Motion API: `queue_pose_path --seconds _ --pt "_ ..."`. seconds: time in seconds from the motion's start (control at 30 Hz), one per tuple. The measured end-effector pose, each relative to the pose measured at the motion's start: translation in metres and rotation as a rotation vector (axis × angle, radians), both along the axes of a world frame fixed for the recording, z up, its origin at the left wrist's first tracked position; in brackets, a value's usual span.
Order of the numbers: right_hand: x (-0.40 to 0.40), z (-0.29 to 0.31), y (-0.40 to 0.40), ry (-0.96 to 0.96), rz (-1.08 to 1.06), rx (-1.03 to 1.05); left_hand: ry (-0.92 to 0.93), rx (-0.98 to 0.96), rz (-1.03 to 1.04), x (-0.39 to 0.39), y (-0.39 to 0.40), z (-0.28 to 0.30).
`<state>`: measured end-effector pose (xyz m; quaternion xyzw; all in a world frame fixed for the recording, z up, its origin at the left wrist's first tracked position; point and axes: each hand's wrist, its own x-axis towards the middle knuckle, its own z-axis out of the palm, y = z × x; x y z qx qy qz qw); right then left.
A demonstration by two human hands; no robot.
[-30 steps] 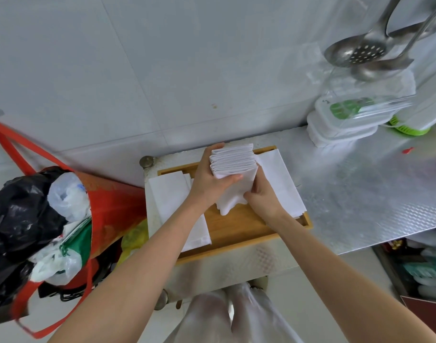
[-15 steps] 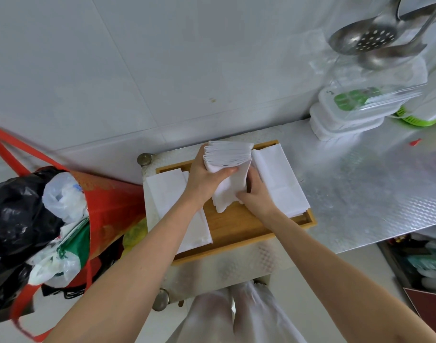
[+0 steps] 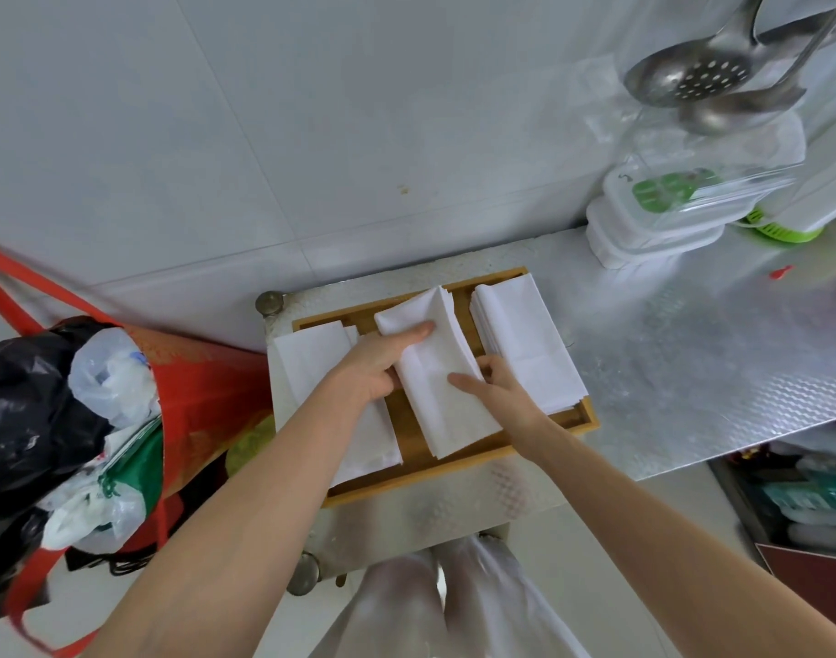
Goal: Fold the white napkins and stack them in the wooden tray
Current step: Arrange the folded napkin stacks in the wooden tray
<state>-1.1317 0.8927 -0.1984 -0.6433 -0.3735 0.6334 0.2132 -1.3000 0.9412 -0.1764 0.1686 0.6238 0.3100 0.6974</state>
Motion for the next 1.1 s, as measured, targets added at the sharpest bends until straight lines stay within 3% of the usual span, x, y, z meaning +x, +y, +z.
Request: queue_pose_path --seconds 0.27,0.53,0.6,0.77,0.9,1.1 --pt "-0.012 -0.008 -0.01 0.063 -0.08 -0.05 0.1 0.009 -0.048 0.004 0.006 -0.011" --pt "-0.009 0.007 -0.006 0.34 -0.042 -0.052 -0.119 0.099 -0.147 -0.014 0.007 0.0" --pt "-0.014 0.008 -0.005 0.235 -0.104 0.051 -0.086 0.104 -0.133 -0.014 0.01 0.004" --pt "-0.031 0.001 -0.009 -0.327 -0.079 0.292 0.218 0.048 -0.052 -0.001 0.016 -0.003" --pt "-0.033 -0.003 -0.01 -0.479 0.04 0.306 0.409 0.021 -0.023 0.018 0.013 -0.013" --pt "-0.03 0.003 -0.013 -0.609 0.141 0.298 0.714 0.166 -0.189 0.037 -0.001 -0.009"
